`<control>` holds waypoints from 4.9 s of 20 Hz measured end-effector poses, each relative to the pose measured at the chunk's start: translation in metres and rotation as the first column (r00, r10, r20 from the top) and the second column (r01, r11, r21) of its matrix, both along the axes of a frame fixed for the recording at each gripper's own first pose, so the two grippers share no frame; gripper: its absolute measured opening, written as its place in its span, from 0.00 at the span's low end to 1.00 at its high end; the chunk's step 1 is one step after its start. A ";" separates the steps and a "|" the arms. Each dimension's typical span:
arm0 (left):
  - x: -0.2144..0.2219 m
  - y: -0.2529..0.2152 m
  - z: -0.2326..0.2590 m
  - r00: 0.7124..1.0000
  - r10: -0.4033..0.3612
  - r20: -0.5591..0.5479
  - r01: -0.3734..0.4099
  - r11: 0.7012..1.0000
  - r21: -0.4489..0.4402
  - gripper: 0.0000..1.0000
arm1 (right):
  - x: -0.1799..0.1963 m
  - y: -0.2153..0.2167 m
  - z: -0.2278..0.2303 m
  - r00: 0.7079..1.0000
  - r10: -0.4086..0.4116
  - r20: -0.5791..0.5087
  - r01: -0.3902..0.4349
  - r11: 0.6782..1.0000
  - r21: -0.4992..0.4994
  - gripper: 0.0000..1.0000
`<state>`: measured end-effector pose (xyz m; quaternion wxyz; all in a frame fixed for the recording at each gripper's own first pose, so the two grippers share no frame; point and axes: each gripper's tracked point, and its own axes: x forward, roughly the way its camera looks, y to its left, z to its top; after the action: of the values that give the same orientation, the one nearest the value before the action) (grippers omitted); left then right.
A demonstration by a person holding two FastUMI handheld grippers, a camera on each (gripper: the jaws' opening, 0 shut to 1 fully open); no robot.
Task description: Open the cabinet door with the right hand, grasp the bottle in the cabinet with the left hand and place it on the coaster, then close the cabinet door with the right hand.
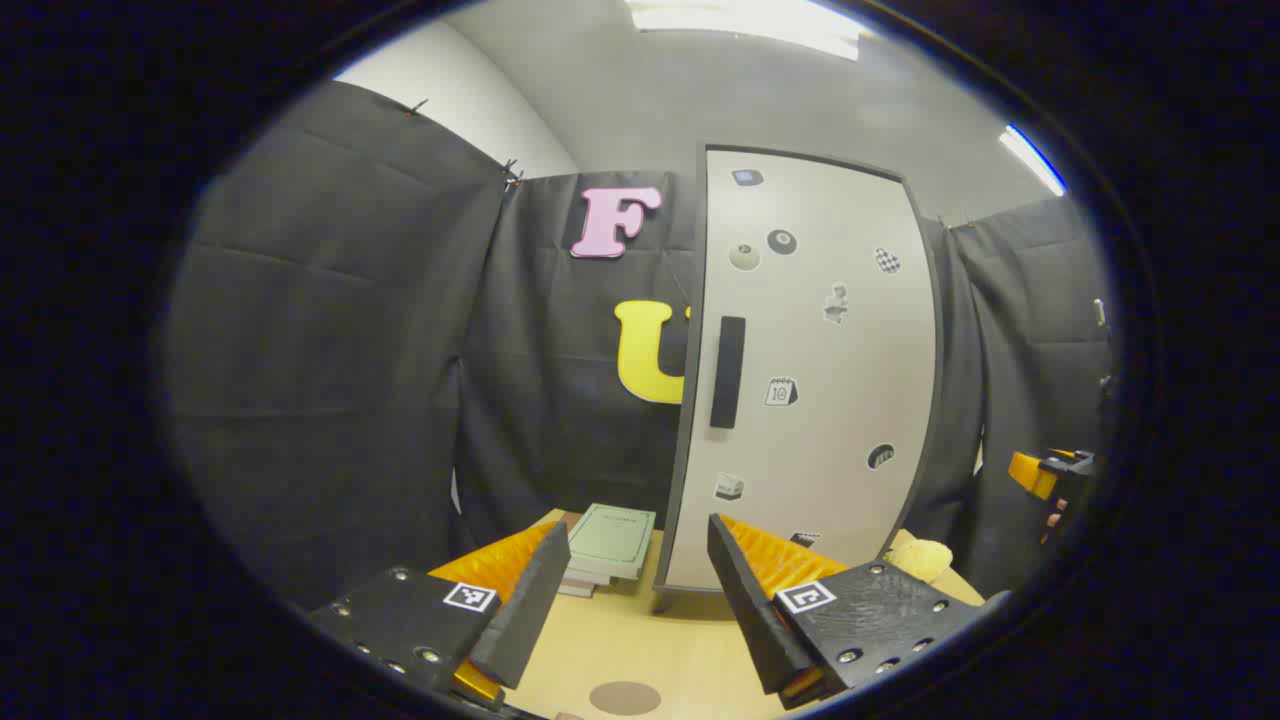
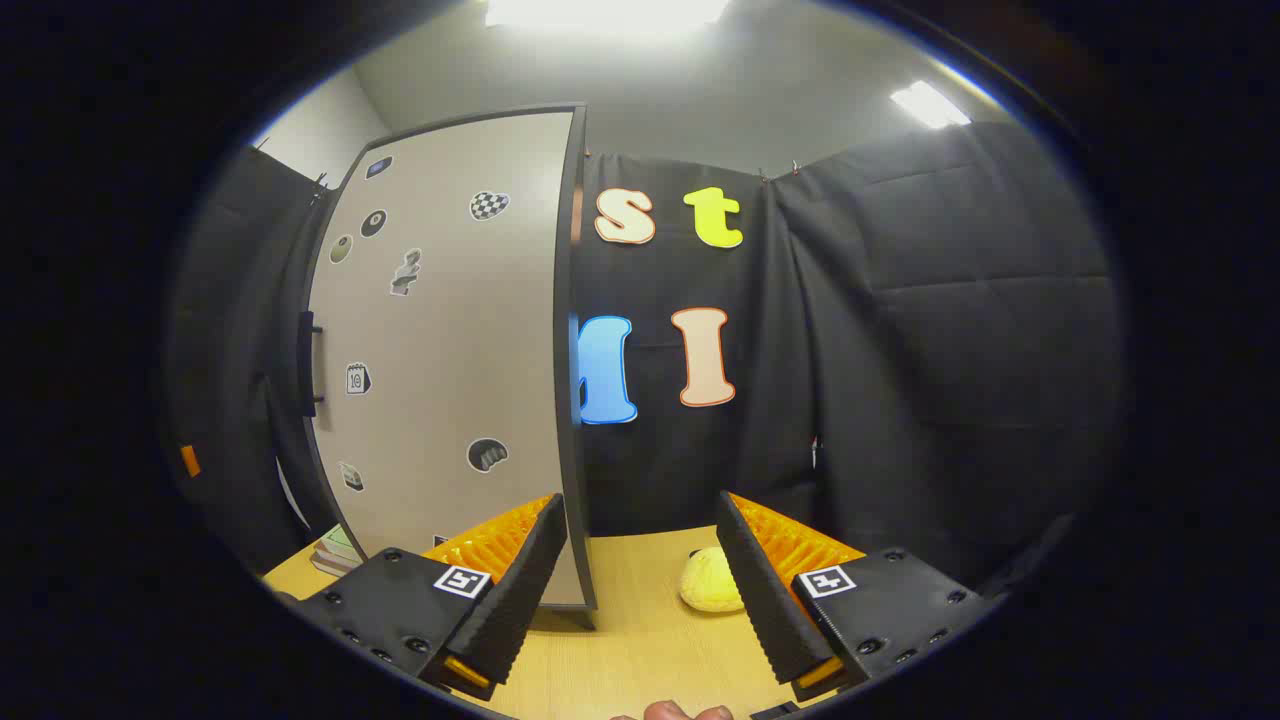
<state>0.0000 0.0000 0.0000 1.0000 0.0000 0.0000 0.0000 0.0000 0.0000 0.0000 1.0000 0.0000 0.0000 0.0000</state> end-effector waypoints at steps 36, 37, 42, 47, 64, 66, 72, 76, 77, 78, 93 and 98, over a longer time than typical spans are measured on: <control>-0.029 0.119 -0.118 0.989 -0.032 -0.146 0.031 0.999 -0.013 0.84 | 0.021 0.222 0.097 0.968 0.236 0.089 -0.237 0.972 -0.004 0.96; -0.028 0.126 -0.118 0.989 -0.020 -0.146 0.019 1.000 -0.009 0.84 | 0.025 0.235 0.103 0.963 0.254 0.088 -0.256 0.967 0.010 0.96; -0.025 0.150 -0.122 0.988 0.011 -0.151 -0.011 1.000 0.001 0.84 | 0.042 0.297 0.112 0.940 0.335 0.057 -0.338 0.939 0.063 0.96; -0.019 0.178 -0.130 0.984 0.053 -0.169 -0.054 0.999 0.000 0.84 | 0.054 0.342 0.114 0.929 0.367 0.047 -0.370 0.927 0.058 0.96; -0.002 0.251 -0.149 0.967 0.156 -0.201 -0.161 0.987 -0.011 0.84 | 0.103 0.402 0.075 0.948 0.309 -0.075 -0.309 0.951 0.014 0.70; 0.000 0.255 -0.148 0.967 0.158 -0.202 -0.164 0.986 -0.012 0.84 | 0.106 0.404 0.072 0.950 0.299 -0.088 -0.299 0.954 0.016 0.48; -0.009 0.263 -0.144 0.964 0.178 -0.197 -0.183 0.983 -0.007 0.84 | 0.105 0.404 0.073 0.951 0.293 -0.100 -0.294 0.956 0.005 0.35; -0.017 0.259 -0.154 0.962 0.171 -0.211 -0.175 0.985 0.002 0.84 | 0.103 0.404 0.073 0.939 0.332 -0.085 -0.331 0.943 0.020 0.24; -0.018 0.258 -0.154 0.962 0.171 -0.214 -0.175 0.985 0.001 0.85 | 0.100 0.403 0.072 0.934 0.348 -0.088 -0.346 0.938 0.029 0.24; -0.017 0.256 -0.154 0.963 0.167 -0.212 -0.172 0.985 -0.003 0.86 | 0.100 0.404 0.072 0.928 0.361 -0.090 -0.361 0.932 0.025 0.17; -0.057 0.169 -0.152 0.975 0.074 -0.211 -0.083 0.996 -0.035 0.86 | 0.036 0.382 0.075 0.851 0.516 -0.096 -0.518 0.855 -0.002 0.19; -0.080 0.127 -0.131 0.979 0.088 -0.184 -0.097 0.995 -0.037 0.84 | 0.036 0.378 0.075 0.799 0.592 -0.103 -0.595 0.804 0.012 0.19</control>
<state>-0.0800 0.1266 -0.1306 0.9945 -0.0229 0.0912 0.0464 0.0359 0.3780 0.0755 0.9484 -0.0102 0.0508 0.3129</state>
